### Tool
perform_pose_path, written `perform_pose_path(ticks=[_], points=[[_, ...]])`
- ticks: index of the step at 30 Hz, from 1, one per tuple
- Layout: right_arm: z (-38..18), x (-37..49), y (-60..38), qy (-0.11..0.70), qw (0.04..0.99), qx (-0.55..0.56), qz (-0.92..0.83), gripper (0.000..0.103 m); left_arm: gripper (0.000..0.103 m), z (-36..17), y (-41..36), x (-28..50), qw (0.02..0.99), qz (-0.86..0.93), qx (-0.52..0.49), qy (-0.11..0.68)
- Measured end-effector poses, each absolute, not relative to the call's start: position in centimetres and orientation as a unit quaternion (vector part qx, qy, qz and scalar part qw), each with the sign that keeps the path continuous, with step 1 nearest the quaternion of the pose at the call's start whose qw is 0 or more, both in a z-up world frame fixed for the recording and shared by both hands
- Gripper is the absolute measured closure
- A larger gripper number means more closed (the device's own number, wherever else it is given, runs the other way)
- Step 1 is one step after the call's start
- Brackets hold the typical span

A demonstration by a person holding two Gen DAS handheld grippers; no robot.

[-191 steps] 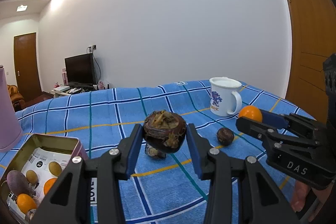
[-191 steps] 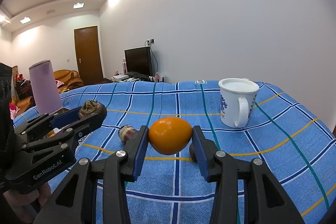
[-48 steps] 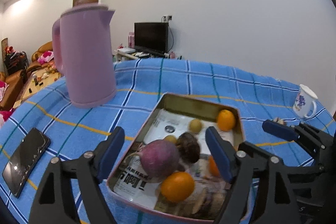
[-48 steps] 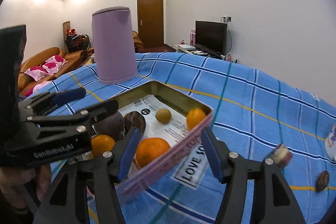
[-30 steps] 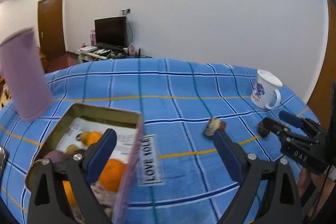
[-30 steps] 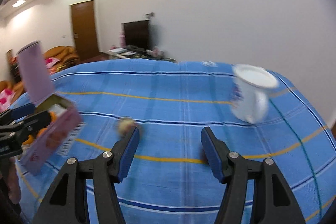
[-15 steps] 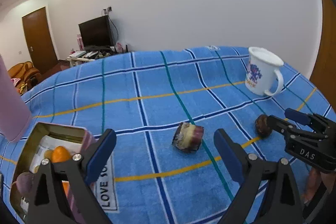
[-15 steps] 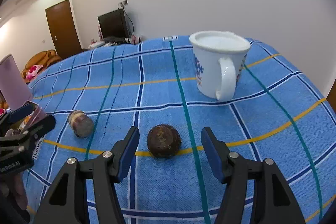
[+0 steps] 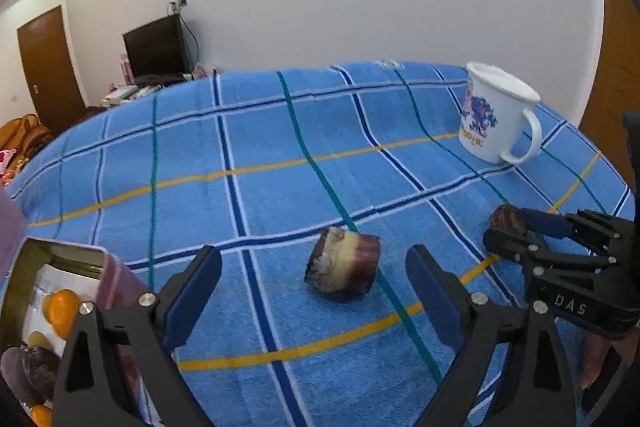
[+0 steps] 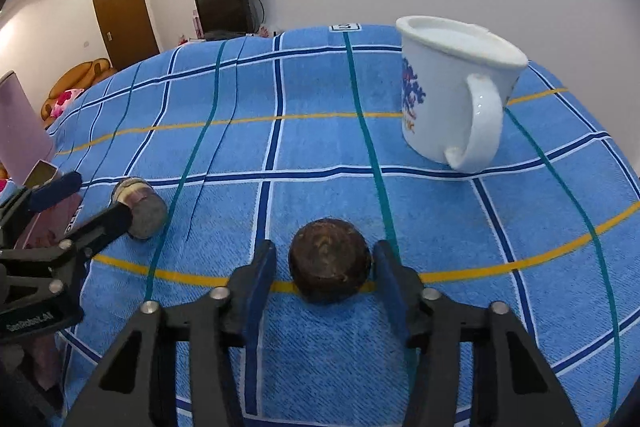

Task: Organize fruits
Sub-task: 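Grasp the round brown taro with the right tool while the left tool grasps the cut taro chunk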

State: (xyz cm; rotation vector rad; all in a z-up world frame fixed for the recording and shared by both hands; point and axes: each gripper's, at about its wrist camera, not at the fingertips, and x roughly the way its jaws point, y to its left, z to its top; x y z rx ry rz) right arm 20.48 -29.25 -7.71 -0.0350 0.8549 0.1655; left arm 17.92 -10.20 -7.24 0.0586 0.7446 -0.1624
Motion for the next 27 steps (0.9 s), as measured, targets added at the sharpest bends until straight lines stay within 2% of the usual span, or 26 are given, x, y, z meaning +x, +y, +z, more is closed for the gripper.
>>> perform_pose_path(ticks=[3,5,7,10,27], points=[[-8.1,20.8,-29.1,0.424,0.901,-0.020,0.086,0.061,0.023,-7.6,-10.3,18.5,0.920,-0.101,0.021,0.379],[-8.0,20.7,-29.1,0.424,0.901,-0.020,0.088,0.062,0.030,-7.8,-10.3,18.6,0.917,-0.108,0.017,0.383],[-8.0,20.5,-29.1,0.423,0.901,-0.021,0.091,0.062,0.047,-7.9,-10.1,18.8,0.913,-0.117,0.009,0.390],[-8.1,20.7,-28.5,0.422,0.902,-0.027,0.091,0.062,0.060,-8.3,-10.0,19.2,0.906,-0.131,0.001,0.403],[-7.1,19.8,-27.5,0.389,0.912,-0.021,0.128,0.062,0.062,-7.6,-10.6,17.9,0.916,-0.134,0.026,0.377]])
